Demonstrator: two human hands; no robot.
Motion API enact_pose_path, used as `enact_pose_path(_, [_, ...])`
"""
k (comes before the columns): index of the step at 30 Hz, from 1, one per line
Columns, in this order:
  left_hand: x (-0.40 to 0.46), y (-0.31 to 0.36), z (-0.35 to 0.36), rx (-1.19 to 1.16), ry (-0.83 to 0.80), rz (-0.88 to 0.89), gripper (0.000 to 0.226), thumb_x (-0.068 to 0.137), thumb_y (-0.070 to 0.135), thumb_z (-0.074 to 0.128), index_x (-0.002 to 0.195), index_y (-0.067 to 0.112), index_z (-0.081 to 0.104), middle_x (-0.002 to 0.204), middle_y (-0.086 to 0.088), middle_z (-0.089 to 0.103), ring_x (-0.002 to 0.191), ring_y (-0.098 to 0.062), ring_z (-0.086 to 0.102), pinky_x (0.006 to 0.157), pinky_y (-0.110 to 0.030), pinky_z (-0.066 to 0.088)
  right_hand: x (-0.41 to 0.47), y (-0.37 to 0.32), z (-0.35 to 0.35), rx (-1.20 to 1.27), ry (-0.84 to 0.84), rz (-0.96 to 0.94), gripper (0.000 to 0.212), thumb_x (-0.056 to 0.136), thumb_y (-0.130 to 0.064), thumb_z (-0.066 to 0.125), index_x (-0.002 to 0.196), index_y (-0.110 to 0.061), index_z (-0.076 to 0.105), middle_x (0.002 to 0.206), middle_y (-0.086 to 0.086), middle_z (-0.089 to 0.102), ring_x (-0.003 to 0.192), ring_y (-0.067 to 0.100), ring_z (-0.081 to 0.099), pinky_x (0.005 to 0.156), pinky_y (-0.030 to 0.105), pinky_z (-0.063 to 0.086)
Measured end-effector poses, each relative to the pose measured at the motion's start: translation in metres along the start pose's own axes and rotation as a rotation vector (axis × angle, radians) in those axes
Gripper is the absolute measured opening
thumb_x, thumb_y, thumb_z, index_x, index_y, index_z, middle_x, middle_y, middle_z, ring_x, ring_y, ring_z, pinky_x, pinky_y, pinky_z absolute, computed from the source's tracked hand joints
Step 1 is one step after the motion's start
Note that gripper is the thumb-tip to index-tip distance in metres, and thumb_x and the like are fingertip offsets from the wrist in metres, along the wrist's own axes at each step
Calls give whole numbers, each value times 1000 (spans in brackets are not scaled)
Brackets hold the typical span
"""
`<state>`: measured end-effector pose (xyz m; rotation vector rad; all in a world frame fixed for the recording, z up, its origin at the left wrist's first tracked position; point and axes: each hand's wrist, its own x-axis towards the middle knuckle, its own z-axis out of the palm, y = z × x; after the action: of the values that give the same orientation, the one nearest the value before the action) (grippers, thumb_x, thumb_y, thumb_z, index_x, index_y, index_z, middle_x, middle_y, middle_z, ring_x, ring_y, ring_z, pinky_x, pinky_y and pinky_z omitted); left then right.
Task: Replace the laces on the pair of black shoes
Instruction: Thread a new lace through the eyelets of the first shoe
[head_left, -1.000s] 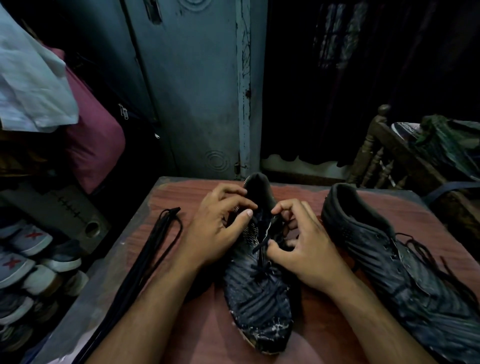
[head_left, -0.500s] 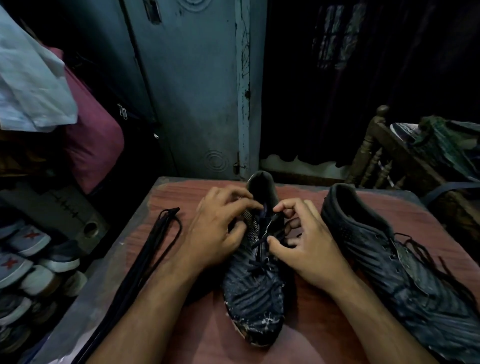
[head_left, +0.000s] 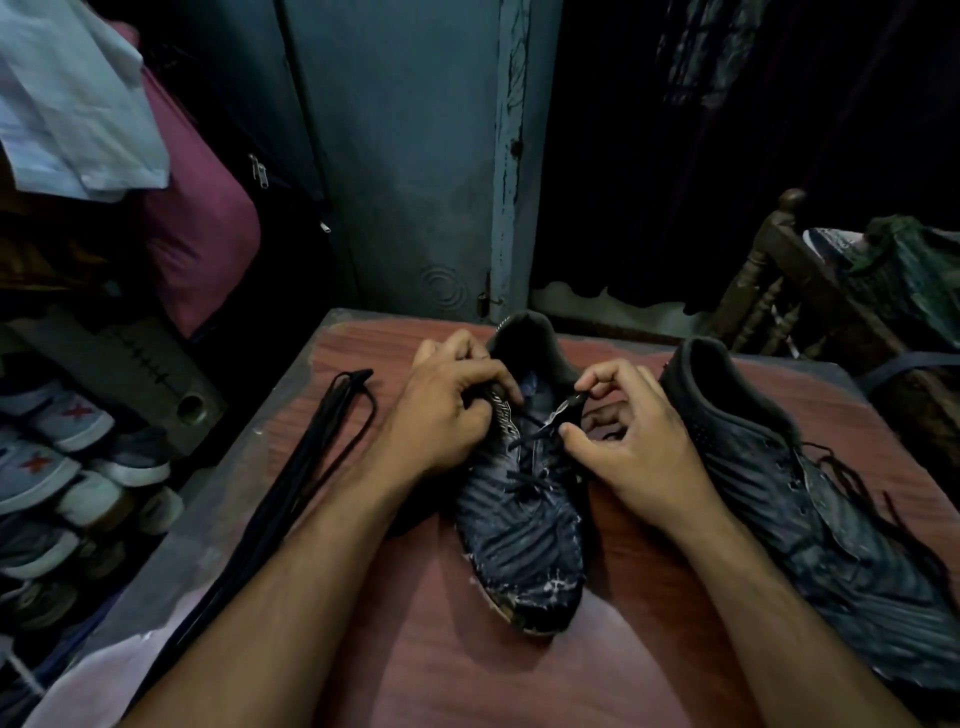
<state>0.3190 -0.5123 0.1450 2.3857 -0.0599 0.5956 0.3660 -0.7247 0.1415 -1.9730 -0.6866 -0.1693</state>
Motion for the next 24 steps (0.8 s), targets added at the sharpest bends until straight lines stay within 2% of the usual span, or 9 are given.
enact_pose_path(3, [1,-2,0,-37,12,4,44,74,5,60,90,40,78,89,17,45,93,-16,43,81,-4,24,0,1,0,15,2,16,35,80,-11,80,99,-30,58,106,-3,51,80,11,69,69,12,48])
enact_pose_path(6, [-1,1,2,-42,54,25,48,71,8,55,102,38,77,98,17,50,97,-14,45,86,-4,25,-1,-2,0,11,-8,4,37,84,-11,77,105,-34,57,108,-2,52,77,13,69,70,20,54])
enact_pose_path(9, [-8,7,3,-61,110,73,53,70,8,56,116,28,73,112,9,53,109,-15,52,101,-22,37,-17,-10,0,116,-80,106,44,89,-12,74,121,-32,51,107,-1,57,76,20,70,69,30,58])
enact_pose_path(11, [-10,7,2,-61,160,74,50,72,4,62,118,23,72,114,6,51,111,-14,53,102,-30,41,-29,-14,-1,115,-111,208,42,91,-18,74,123,-34,50,98,-2,63,70,18,67,66,33,56])
enact_pose_path(13, [-12,8,-3,-69,194,35,45,76,1,68,116,21,71,111,6,49,100,-4,50,95,-20,39,-38,-20,-1,48,-137,256,31,92,-26,74,113,-37,55,84,-2,67,59,13,59,61,38,50])
enact_pose_path(16, [-15,12,-5,-102,156,13,41,81,5,69,116,24,69,108,9,50,78,10,53,79,-7,39,-49,-33,-5,-111,-167,268,14,92,-34,73,98,-29,62,65,-8,67,55,5,55,62,30,45])
enact_pose_path(19, [-17,10,-3,-94,111,-37,37,81,17,67,115,32,64,102,11,56,67,-4,58,76,-30,54,-51,-57,-17,-346,-278,220,22,94,-36,71,78,-22,64,53,-6,58,49,2,50,53,24,37])
enact_pose_path(21, [-16,10,-2,-76,75,-93,32,79,25,66,110,34,60,91,11,59,75,-14,60,77,-40,56,-48,-76,-26,-433,-352,190,34,97,-37,67,69,-20,58,50,-7,47,47,5,43,51,23,30])
enact_pose_path(24, [-15,10,1,-73,32,-141,28,84,23,69,106,31,53,82,11,61,78,-16,59,80,-42,54,-47,-111,-33,-169,-340,237,43,102,-37,58,62,-25,47,55,-7,35,47,11,32,48,28,32])
